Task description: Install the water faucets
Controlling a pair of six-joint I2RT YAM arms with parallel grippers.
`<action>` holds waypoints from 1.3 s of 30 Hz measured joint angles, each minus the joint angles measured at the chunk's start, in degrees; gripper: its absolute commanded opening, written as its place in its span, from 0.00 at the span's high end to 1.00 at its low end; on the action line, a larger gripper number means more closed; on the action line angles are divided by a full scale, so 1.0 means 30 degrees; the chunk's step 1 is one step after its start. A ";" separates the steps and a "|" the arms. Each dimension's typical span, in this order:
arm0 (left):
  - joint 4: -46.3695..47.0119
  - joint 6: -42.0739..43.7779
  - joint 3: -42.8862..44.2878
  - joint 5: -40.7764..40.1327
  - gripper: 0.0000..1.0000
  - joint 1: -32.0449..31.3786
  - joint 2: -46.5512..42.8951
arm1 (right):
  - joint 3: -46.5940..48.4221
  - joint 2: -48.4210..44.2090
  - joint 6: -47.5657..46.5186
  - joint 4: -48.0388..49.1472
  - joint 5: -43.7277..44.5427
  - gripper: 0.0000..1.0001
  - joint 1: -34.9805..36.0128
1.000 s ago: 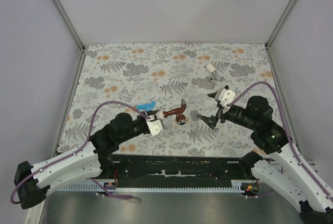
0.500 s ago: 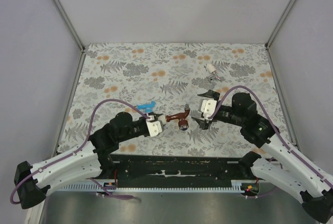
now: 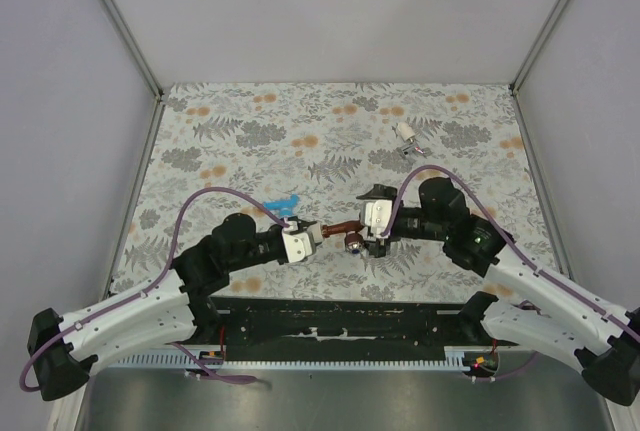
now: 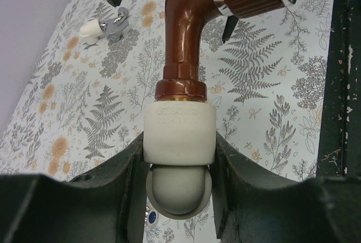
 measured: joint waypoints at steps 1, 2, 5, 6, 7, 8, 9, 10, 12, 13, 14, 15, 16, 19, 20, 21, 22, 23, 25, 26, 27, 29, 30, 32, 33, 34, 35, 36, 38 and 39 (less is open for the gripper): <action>-0.0022 -0.0007 0.0000 0.0015 0.98 0.0000 0.0015 | 0.0029 0.0080 0.0270 0.0051 -0.0204 0.11 0.0015; -0.0022 -0.0007 0.0007 0.0036 0.98 0.0000 0.0029 | 0.0095 0.0160 0.0583 0.0066 -0.0364 0.13 0.0007; -0.0066 -0.0007 0.0029 0.0168 0.98 0.0000 0.0066 | 0.0554 0.0415 0.1596 0.0095 -0.0816 0.25 0.0022; -0.0080 0.0000 0.0036 0.0219 0.98 0.0000 0.0066 | 0.0780 0.0495 0.1974 0.0087 -0.0933 0.34 0.0022; -0.0080 0.0000 0.0036 0.0270 0.98 0.0000 0.0066 | 0.1071 0.0597 0.2419 0.0051 -0.1064 0.45 0.0015; -0.0073 0.0000 0.0036 0.0270 0.98 0.0000 0.0066 | 0.1399 0.0743 0.2863 -0.0044 -0.1246 0.60 0.0022; -0.0051 0.0000 0.0066 0.0248 0.98 0.0015 0.0066 | 0.1661 0.0882 0.3155 -0.0175 -0.1384 0.68 0.0029; 0.0051 -0.0007 0.0131 0.0073 0.98 0.0109 0.0058 | 0.1953 0.1078 0.3716 -0.0423 -0.1625 0.74 0.0066; -0.0029 0.0015 0.0219 -0.0153 0.98 0.0226 -0.0066 | 0.2375 0.1450 0.4634 -0.0678 -0.1880 0.76 0.0138; -0.0153 0.0022 0.0219 -0.0189 0.98 0.0226 -0.0131 | 0.2506 0.1603 0.5158 -0.0758 -0.2033 0.77 0.0131; -0.0262 0.0029 0.0219 -0.0211 0.98 0.0226 -0.0189 | 0.2572 0.1741 0.5676 -0.0772 -0.2098 0.78 0.0102; -0.0393 0.0029 0.0211 -0.0255 0.98 0.0226 -0.0270 | 0.2586 0.1872 0.6222 -0.0736 -0.2135 0.82 0.0080; -0.0583 0.0058 0.0204 -0.0291 0.98 0.0233 -0.0386 | 0.2616 0.2025 0.6827 -0.0699 -0.2208 0.85 0.0066; -0.0874 0.0240 -0.0015 -0.0495 0.98 0.0226 -0.0801 | 0.2798 0.2659 0.8859 -0.0583 -0.2499 0.94 -0.0087; -0.0918 0.0335 -0.0138 -0.0685 0.98 0.0226 -0.0991 | 0.2929 0.2973 0.9690 -0.0554 -0.2594 0.96 -0.0211; -0.0933 0.0452 -0.0284 -0.0823 0.98 0.0226 -0.1195 | 0.3169 0.3410 1.0826 -0.0576 -0.2798 1.00 -0.0401; -0.0896 0.0605 -0.0437 -0.1005 0.98 0.0233 -0.1392 | 0.3366 0.3825 1.1905 -0.0561 -0.3031 1.00 -0.0590; -0.0801 0.0765 -0.0641 -0.1188 0.98 0.0226 -0.1632 | 0.3534 0.4160 1.2786 -0.0561 -0.3279 1.00 -0.0780; -0.0532 0.1064 -0.0969 -0.1537 0.98 0.0226 -0.2040 | 0.4029 0.5085 1.5497 -0.0597 -0.4065 1.00 -0.1399; -0.0379 0.1202 -0.1115 -0.1778 0.98 0.0226 -0.2215 | 0.4291 0.5559 1.6823 -0.0583 -0.4495 1.00 -0.1712; -0.0131 0.1362 -0.1290 -0.2040 0.98 0.0226 -0.2419 | 0.4583 0.6091 1.8396 -0.0546 -0.4962 1.00 -0.2047; 0.0270 0.1654 -0.1610 -0.2492 0.98 0.0219 -0.2790 | 0.4983 0.6834 2.0822 -0.0452 -0.5501 0.90 -0.2470; 0.0393 0.1749 -0.1719 -0.2681 0.98 0.0204 -0.2943 | 0.5093 0.7104 2.1842 -0.0372 -0.5683 0.85 -0.2586; 0.0612 0.1916 -0.1953 -0.3016 0.98 0.0189 -0.3249 | 0.5268 0.7599 2.3809 -0.0233 -0.5916 0.72 -0.2798; 0.0656 0.1982 -0.1996 -0.3162 0.98 0.0182 -0.3300 | 0.5362 0.7810 2.4523 -0.0233 -0.5952 0.66 -0.2856; 0.0729 0.2040 -0.2062 -0.3344 0.98 0.0168 -0.3337 | 0.5442 0.7985 2.5106 -0.0226 -0.5974 0.63 -0.2922; 0.0780 0.2098 -0.2091 -0.3483 0.98 0.0175 -0.3337 | 0.5486 0.8131 2.5667 -0.0219 -0.5974 0.57 -0.2980; 0.0831 0.2142 -0.2120 -0.3606 0.98 0.0160 -0.3337 | 0.5501 0.8196 2.6032 -0.0219 -0.5967 0.54 -0.3016; 0.0962 0.2186 -0.2135 -0.3745 0.98 0.0058 -0.3344 | 0.5501 0.8218 2.6534 -0.0197 -0.5493 0.34 -0.3118; 0.1064 0.2229 -0.2135 -0.3803 0.98 0.0022 -0.3366 | 0.5501 0.8204 2.6644 -0.0219 -0.5180 0.02 -0.3271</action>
